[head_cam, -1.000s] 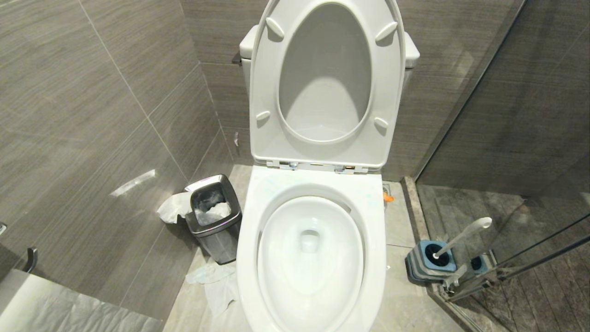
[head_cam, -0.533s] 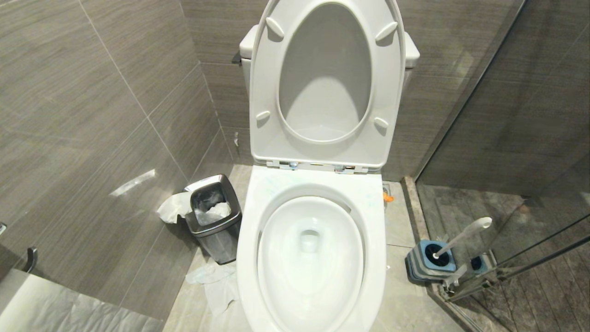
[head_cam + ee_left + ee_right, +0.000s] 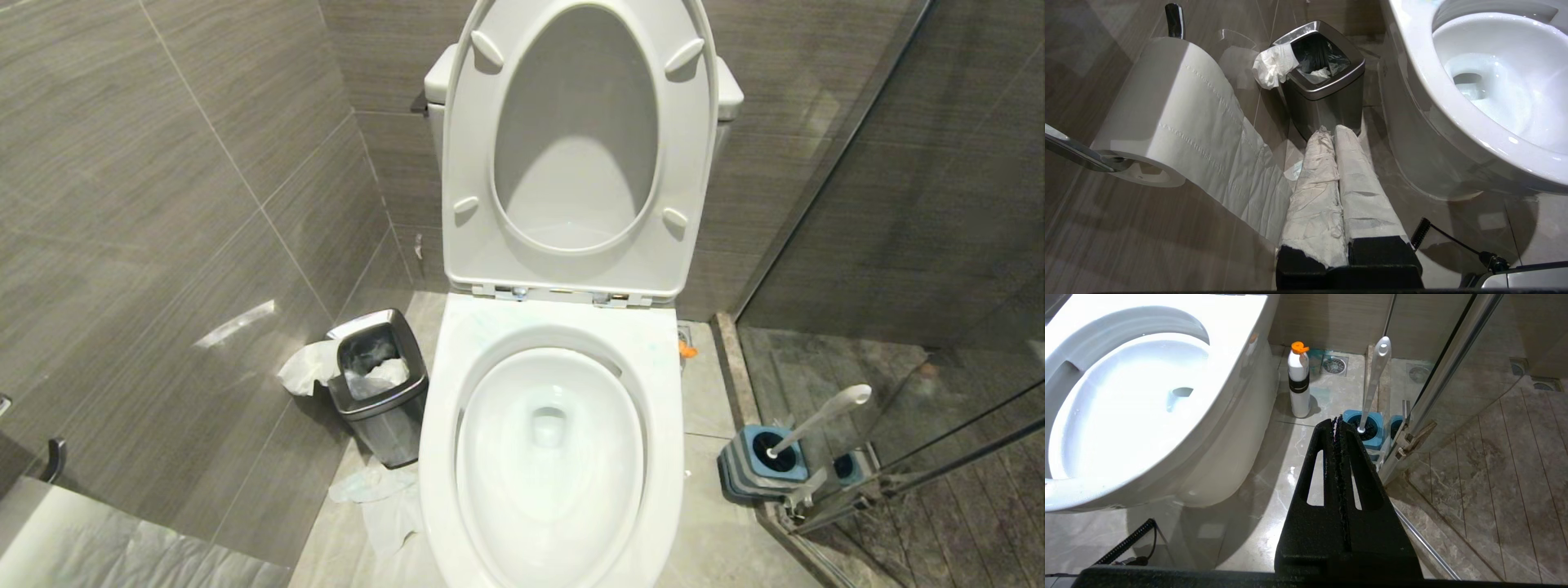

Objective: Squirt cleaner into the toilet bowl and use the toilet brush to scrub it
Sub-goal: Pour in the cleaning agent

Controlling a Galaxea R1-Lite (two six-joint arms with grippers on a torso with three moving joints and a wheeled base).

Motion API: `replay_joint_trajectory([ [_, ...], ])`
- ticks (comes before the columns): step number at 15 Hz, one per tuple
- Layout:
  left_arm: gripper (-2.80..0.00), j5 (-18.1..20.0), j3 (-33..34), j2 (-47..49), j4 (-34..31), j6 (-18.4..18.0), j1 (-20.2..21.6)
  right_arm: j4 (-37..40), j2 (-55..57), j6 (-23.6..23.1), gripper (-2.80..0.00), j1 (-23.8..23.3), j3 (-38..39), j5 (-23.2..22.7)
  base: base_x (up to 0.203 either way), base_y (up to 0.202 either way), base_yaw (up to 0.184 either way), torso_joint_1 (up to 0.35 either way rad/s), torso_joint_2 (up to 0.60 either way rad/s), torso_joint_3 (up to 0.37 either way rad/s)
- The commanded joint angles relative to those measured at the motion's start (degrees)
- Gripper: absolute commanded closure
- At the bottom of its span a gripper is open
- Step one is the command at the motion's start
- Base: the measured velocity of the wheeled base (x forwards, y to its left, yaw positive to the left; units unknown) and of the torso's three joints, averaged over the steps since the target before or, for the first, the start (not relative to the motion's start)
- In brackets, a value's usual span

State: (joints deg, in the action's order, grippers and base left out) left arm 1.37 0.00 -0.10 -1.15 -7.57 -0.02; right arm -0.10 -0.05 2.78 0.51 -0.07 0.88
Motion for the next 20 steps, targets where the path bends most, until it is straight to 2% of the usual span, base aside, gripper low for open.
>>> replay_joint_trajectory([
  [1,0.0,0.2,0.1,0.1,0.3,0.1,0.0,0.0,0.0,0.0,0.0,0.0,0.0,0.0,0.0,0.0,0.0,0.0,0.0,0.0],
  [3,0.0,0.5,0.1,0.1,0.4,-0.3,0.0,0.0,0.0,0.0,0.0,0.0,0.0,0.0,0.0,0.0,0.0,0.0,0.0,0.0],
  [7,0.0,-0.4,0.2,0.1,0.7,6.6,0.0,0.0,0.0,0.0,0.0,0.0,0.0,0.0,0.0,0.0,0.0,0.0,0.0,0.0],
  [20,0.0,-0.7,0.2,0.1,0.7,6.9,0.0,0.2,0.0,-0.6,0.0,0.0,0.0,-0.6,0.0,0.0,0.0,0.0,0.0,0.0],
])
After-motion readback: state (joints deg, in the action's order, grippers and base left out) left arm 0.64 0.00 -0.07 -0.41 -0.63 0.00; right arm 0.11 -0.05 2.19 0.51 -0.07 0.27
